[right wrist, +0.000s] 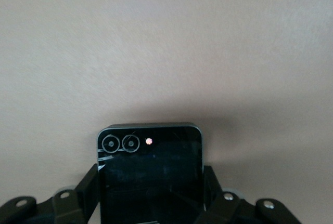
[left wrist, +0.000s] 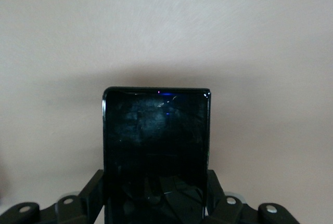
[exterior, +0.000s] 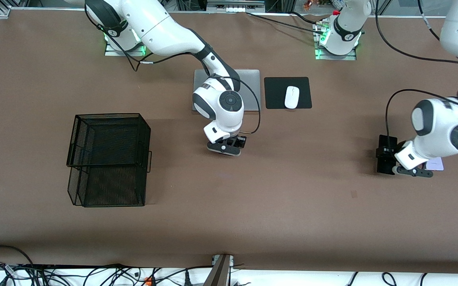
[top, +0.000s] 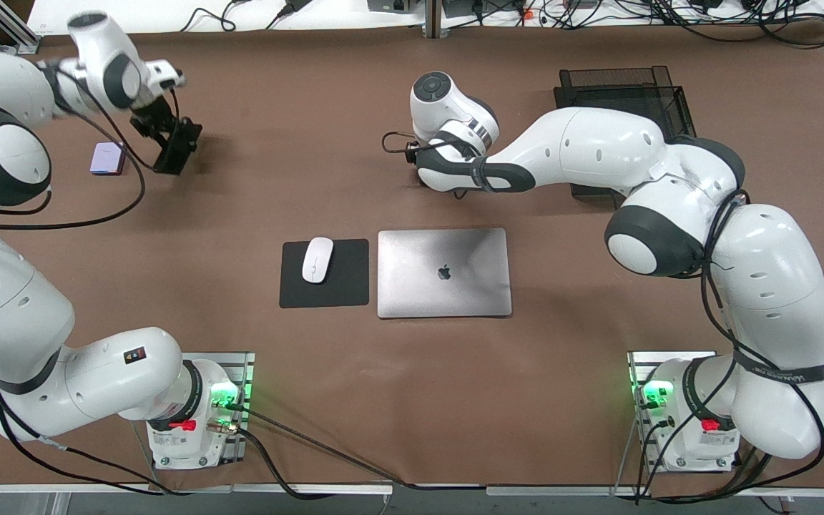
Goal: Place phones with both arms
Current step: 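Carry the flip phone into the organizer while the left gripper sets the black phone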
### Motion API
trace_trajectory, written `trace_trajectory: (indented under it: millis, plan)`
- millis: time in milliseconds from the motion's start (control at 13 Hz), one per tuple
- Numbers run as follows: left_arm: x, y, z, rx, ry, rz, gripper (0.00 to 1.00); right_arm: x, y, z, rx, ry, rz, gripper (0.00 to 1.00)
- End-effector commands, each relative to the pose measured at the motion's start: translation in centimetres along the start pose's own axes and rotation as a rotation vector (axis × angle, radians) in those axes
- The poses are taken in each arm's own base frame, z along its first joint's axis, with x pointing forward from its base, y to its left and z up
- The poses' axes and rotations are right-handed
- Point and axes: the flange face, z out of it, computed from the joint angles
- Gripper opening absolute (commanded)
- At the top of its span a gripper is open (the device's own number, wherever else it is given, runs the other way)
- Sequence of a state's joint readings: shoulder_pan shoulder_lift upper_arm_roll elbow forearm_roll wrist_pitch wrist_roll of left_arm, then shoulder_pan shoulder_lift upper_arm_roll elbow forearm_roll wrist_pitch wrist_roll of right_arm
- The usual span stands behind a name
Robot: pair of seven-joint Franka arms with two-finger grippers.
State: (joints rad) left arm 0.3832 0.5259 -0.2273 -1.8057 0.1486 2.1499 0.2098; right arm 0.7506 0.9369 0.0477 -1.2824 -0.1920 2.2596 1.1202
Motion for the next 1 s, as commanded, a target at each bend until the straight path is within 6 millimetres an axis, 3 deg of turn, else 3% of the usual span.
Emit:
trace_trajectory:
  millis: [0, 232, 386, 463, 617, 849, 926]
  plan:
    - [1.8, 1.5, -7.5, -0.063, -0.029, 0.008, 0.18, 1.4, 0.2, -6.6, -0.025, 0.010, 0.000, 0.20]
    - [3.6, 6.9, -12.9, -0.073, -0.029, 0.085, 0.17, 4.0, 3.0, -15.6, -0.042, -0.036, 0.009, 0.20]
    - [4.5, 12.9, -14.9, -0.091, -0.014, 0.175, 0.17, 7.8, 7.1, -20.8, -0.004, -0.092, -0.014, 0.20]
    - [4.9, 16.7, -14.7, -0.100, -0.017, 0.234, 0.18, 9.5, 9.7, -22.3, -0.024, -0.116, -0.043, 0.20]
    - [5.3, 26.4, -12.7, -0.101, -0.040, 0.341, 0.18, 12.9, 15.4, -24.1, -0.068, -0.156, -0.075, 0.20]
    - [5.5, 38.3, -10.2, -0.105, -0.001, 0.179, 0.18, 17.1, 25.8, -24.7, -0.085, -0.172, -0.157, 0.20]
    - [5.7, 41.7, -7.9, -0.120, 0.014, 0.164, 0.18, 18.3, 29.5, -24.4, -0.074, -0.184, -0.186, 0.20]
